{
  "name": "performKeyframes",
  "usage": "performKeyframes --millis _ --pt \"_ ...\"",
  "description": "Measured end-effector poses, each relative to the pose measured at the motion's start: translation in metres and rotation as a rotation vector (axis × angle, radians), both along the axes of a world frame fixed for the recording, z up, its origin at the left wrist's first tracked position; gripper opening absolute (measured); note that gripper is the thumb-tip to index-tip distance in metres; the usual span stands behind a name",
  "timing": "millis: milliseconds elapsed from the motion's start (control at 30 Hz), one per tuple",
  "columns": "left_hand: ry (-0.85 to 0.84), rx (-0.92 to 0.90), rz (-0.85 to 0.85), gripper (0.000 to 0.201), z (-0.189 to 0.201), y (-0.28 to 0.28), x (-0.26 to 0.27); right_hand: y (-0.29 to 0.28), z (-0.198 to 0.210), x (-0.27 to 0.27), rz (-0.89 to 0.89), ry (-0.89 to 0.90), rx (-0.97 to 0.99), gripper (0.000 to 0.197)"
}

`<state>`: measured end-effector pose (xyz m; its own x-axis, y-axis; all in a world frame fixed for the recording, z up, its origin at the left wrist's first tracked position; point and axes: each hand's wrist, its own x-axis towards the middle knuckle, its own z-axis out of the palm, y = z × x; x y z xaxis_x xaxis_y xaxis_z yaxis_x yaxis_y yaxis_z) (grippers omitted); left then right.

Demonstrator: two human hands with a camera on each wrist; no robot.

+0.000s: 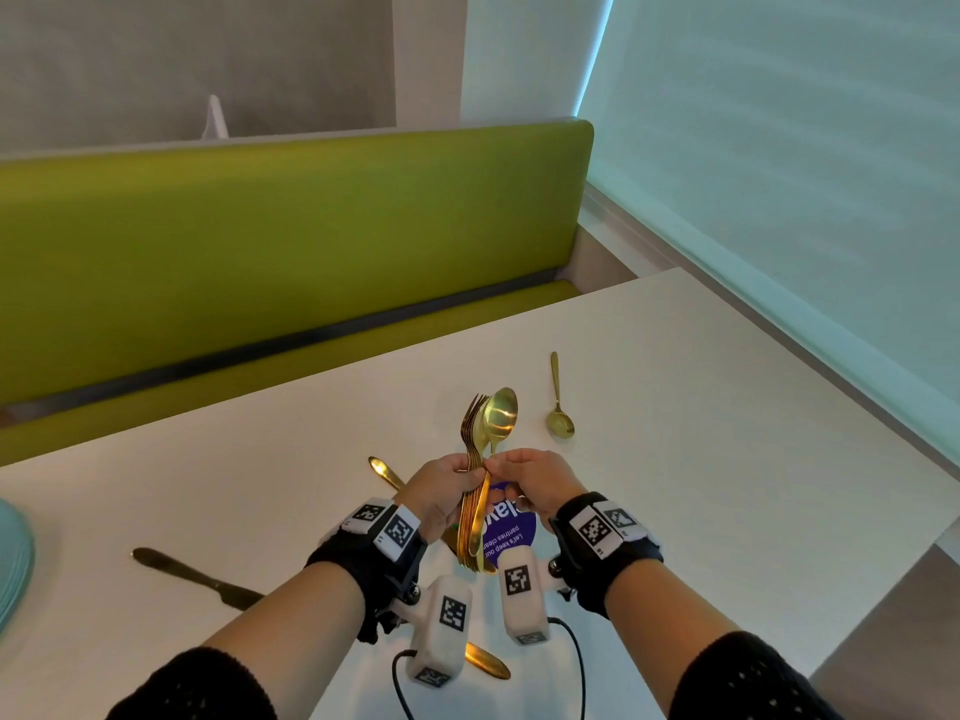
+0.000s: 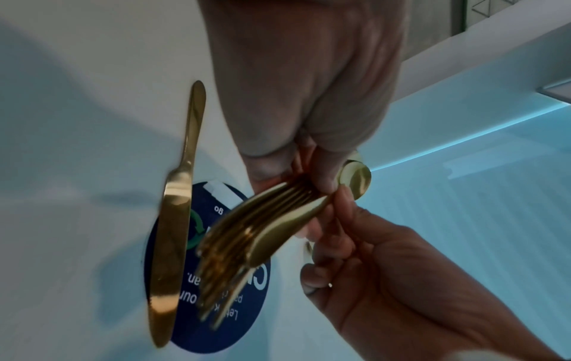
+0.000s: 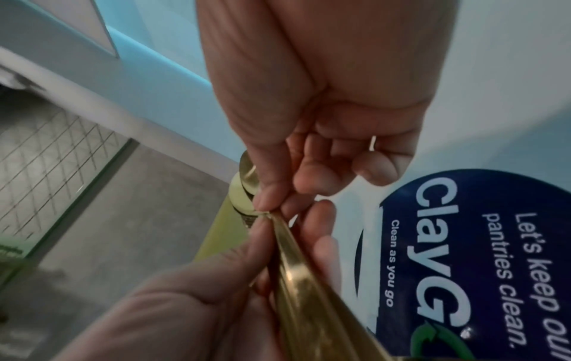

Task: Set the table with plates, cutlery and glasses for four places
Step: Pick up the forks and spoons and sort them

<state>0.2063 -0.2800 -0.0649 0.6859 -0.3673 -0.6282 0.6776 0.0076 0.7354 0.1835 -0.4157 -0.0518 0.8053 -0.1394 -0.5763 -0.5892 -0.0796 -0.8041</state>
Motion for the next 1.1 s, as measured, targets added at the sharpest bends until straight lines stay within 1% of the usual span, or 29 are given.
performKeyframes --millis 133,233,333,433,467,533,600,667,767,867,967,1100 --pt "0.007 -0.023 0.017 0.011 -0.003 0.006 0.004 0.007 -0.001 0.006 0.006 -0.018 -0.035 0.006" --pt "-0.001 -0.018 0.015 0.014 -0.004 0.008 0.006 0.010 -0.005 0.012 0.044 -0.030 -0.116 0.009" --pt "-0.002 -0.004 0.030 0.018 -0.006 0.011 0.009 0.011 -0.007 0.020 0.117 -0.034 -0.208 0.013" --pt "0.006 -0.002 0.047 0.020 -0.008 0.017 0.012 0.010 -0.008 0.032 0.241 -0.033 -0.313 0.016" --pt "0.007 0.002 0.051 0.020 -0.008 0.018 0.013 0.006 -0.008 0.036 0.258 -0.038 -0.356 0.017" --pt "0.005 0.017 0.068 0.021 -0.011 0.024 0.016 -0.003 -0.012 0.053 0.270 -0.041 -0.496 0.022" --pt "-0.002 0.009 0.071 0.023 -0.013 0.030 0.017 -0.020 -0.012 0.067 0.223 -0.027 -0.723 0.031" --pt "-0.009 0.017 0.100 0.023 -0.017 0.039 0.020 -0.036 -0.016 0.083 0.158 0.007 -0.864 0.036" --pt "0.003 0.023 0.141 0.026 -0.021 0.052 0.024 -0.052 -0.027 0.101 0.116 0.091 -0.979 0.035" --pt "0.020 0.009 0.170 0.026 -0.023 0.060 0.029 -0.057 -0.036 0.110 0.152 0.153 -1.067 0.034" --pt "0.028 -0.006 0.204 0.024 -0.025 0.063 0.035 -0.061 -0.043 0.118 0.183 0.193 -1.092 0.036" --pt "0.025 -0.012 0.234 0.023 -0.026 0.062 0.043 -0.062 -0.049 0.124 0.200 0.252 -1.144 0.033"
